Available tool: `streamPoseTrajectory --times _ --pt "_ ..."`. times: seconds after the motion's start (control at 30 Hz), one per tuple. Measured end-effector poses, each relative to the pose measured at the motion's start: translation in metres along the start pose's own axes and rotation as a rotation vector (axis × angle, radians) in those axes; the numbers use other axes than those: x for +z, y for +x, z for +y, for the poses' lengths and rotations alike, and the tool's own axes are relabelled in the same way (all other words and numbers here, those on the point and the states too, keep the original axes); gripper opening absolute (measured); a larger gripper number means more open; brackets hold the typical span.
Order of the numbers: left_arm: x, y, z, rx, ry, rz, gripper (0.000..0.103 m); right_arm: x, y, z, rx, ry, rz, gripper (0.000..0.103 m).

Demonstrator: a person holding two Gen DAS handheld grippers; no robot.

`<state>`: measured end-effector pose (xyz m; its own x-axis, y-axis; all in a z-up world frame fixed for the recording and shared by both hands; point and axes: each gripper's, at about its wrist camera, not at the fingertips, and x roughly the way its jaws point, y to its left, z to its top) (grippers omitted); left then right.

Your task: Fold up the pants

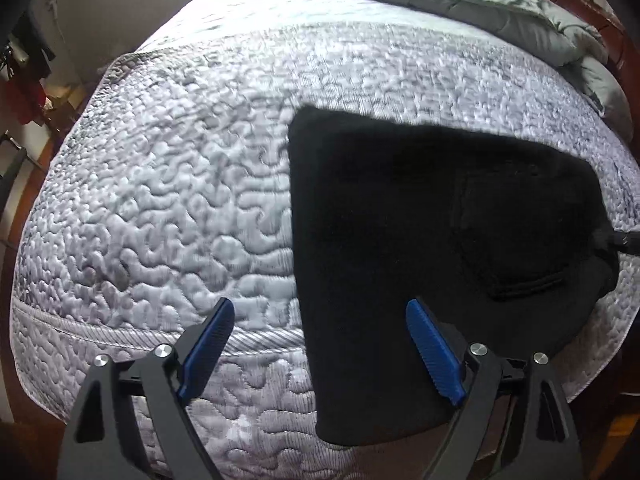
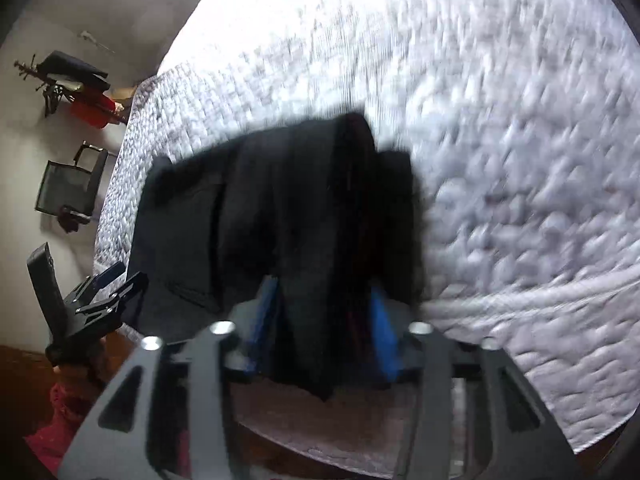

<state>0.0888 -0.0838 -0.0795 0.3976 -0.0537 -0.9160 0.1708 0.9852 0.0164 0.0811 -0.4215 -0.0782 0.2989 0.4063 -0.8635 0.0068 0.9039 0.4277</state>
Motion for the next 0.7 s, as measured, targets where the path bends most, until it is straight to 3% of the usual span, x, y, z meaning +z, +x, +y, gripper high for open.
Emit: streamPoseTrajectory --times 0.1,0.27,0.3,0.33,0.43,0.5,0.7 --pt "0.011 -0.005 0.002 -0.018 -0.020 -0.012 0.088 0.020 -0.015 0.006 0.022 -0.007 -0.054 0.058" --pt "0.017 0.003 -0.008 -0.009 -0.003 0.003 0.088 0.054 0.005 0.007 -0.009 0.002 -0.021 0.057" --pt "0.017 0.006 -0.010 -0.008 0.001 0.010 0.088 0.057 0.010 0.003 -0.006 0.014 -0.012 0.050" --pt "0.016 0.008 -0.012 -0.008 0.003 0.016 0.088 0.059 0.014 0.000 0.004 0.026 -0.004 0.037" --pt "0.013 0.016 -0.013 -0.019 -0.003 0.041 0.088 0.068 0.022 -0.010 0.108 0.097 -0.011 0.019" --pt "0.012 0.019 -0.011 -0.035 -0.020 0.045 0.089 0.070 0.017 -0.011 0.128 0.106 -0.034 0.017" --pt "0.012 0.020 -0.012 -0.055 -0.053 0.043 0.092 0.070 0.036 -0.028 0.080 0.180 -0.027 0.015"
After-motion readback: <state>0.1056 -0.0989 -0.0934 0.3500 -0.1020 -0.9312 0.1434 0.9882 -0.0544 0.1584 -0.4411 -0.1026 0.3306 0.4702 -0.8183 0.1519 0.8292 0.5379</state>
